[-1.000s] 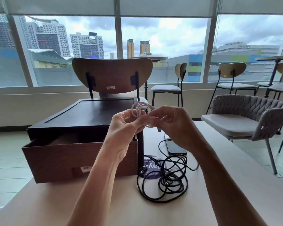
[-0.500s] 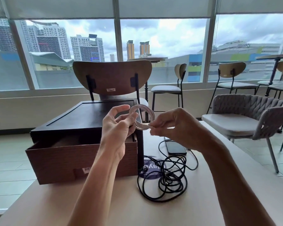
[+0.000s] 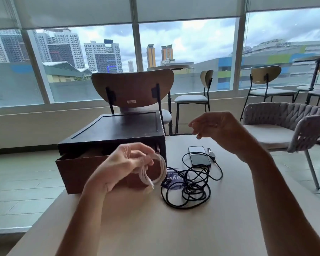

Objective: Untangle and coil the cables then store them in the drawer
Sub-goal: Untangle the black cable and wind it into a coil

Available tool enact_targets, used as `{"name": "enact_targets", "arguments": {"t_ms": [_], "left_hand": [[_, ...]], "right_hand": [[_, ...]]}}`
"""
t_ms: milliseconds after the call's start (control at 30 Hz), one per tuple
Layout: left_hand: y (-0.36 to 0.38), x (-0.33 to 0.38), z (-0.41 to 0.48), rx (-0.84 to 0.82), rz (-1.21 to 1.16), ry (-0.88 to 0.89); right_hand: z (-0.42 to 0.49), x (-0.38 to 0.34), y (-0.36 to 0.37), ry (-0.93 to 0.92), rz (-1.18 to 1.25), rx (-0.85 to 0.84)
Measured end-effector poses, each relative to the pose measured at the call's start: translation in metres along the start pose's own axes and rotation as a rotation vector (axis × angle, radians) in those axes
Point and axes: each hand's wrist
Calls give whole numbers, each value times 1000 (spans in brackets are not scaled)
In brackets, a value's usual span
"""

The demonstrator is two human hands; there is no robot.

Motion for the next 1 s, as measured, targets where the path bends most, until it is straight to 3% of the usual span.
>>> {"name": "enact_targets", "arguments": {"t_ms": [167,300,433,567,633,700,767,833,1000], "left_hand": [[4,-81,-22,-18,291,-221],[6,-116,-28,103,561,-258],[17,-90,-28,247,743,-169],[45,-57,-20,14,607,-17],[67,-54,-12,-157,585,-40],[85,-62,-7,-279,652,-83],[108,-73,3,-332,746,-82],[123,-81,10,-269,747,-66],[143,-83,19,-245,781,50]], "right_hand": [[-10,87,10,215,-331,95],[-39,138,18,332,-479,175],[-58,158,17,385,-452,186],[-69,164,8,403,-258,67],[-76,160,2,449,-139,-113],[-79,160,5,467,-205,-197],[-79,167,2,437,-347,-109],[-77,174,2,364,-411,-9],[-72,183,-8,272,-303,60]]}}
Point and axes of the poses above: each hand's wrist, its own z-axis towards the middle knuckle, its own y-axis out of the palm, x = y × z, and after that the axes turned 6 degrees about y, right-handed
